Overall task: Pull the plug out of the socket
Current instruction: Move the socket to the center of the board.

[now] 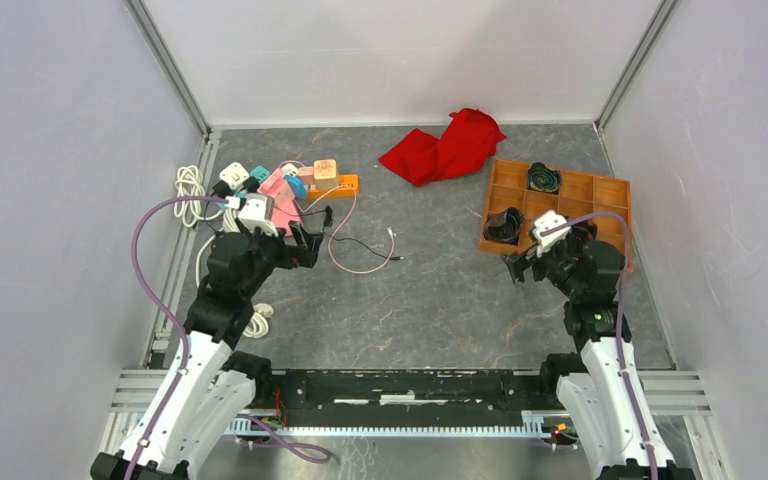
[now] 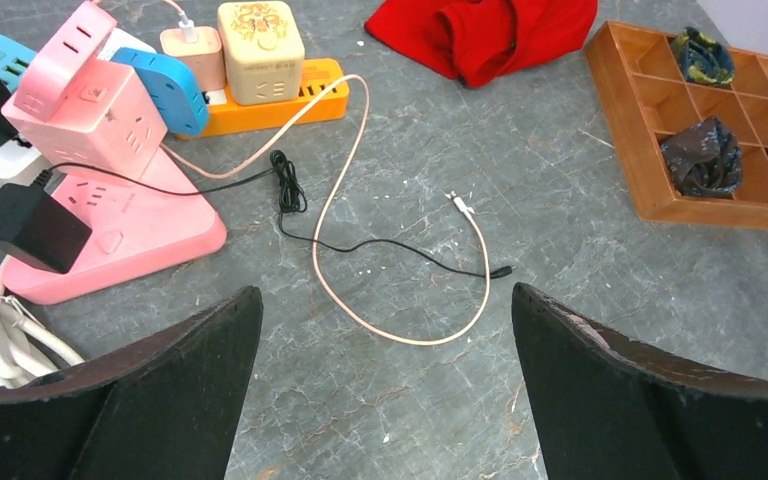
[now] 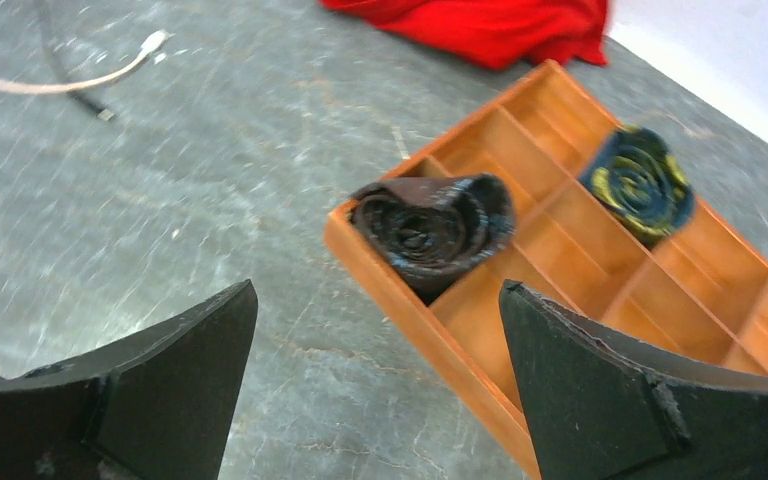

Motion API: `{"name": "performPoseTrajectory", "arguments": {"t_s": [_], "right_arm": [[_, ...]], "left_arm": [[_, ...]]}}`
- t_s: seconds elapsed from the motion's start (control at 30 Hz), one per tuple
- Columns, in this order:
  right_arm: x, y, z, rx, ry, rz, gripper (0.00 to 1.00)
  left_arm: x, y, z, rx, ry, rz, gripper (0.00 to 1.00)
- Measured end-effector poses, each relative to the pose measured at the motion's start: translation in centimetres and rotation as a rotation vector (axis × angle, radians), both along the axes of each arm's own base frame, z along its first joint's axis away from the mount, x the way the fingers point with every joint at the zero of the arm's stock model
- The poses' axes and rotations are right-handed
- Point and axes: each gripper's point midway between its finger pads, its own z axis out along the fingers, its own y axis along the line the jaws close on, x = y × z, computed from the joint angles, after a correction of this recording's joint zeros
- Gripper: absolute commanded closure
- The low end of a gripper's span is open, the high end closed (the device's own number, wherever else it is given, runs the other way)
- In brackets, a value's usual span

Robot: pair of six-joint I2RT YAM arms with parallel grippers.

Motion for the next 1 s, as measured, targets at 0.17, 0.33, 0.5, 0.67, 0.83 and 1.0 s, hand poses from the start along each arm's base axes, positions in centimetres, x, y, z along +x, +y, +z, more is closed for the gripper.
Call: {"name": "performPoseTrajectory", "arguments": {"t_s": [0.17, 0.33, 0.5, 0.67, 0.83, 1.0], "right_arm": [[-1.7, 2.4, -2.0, -0.118, 0.006, 0.237, 0.02], [-2.7, 3.4, -2.3, -0.184, -0.028, 0.339, 0.02], [-2.9, 3.5, -1.3, -0.226, -0.094, 0.364, 0.02], [-3.1, 3.5, -1.1, -0.245, -0.115, 0.368, 0.02], [-3.3, 3.9, -1.3, -0.25, -0.114, 0.391, 0.02], [-3.6, 4.4, -1.8, -0.248, -0.097, 0.414, 0.02]], "left_arm": [[0.5, 0.2, -1.6, 0.022, 0.061, 0.019, 0.0], [1.6, 0.6, -3.3, 0.074, 0.142, 0.044, 0.0], [3.6, 1.0, -3.3, 0.131, 0.195, 0.075, 0.0], [5.8, 1.4, -2.8, 0.214, 0.188, 0.087, 0.0], [7.4, 1.5, -3.1, 0.295, 0.199, 0.071, 0.0], [9.6, -0.3, -2.3, 0.279, 0.215, -0.003, 0.0]]}}
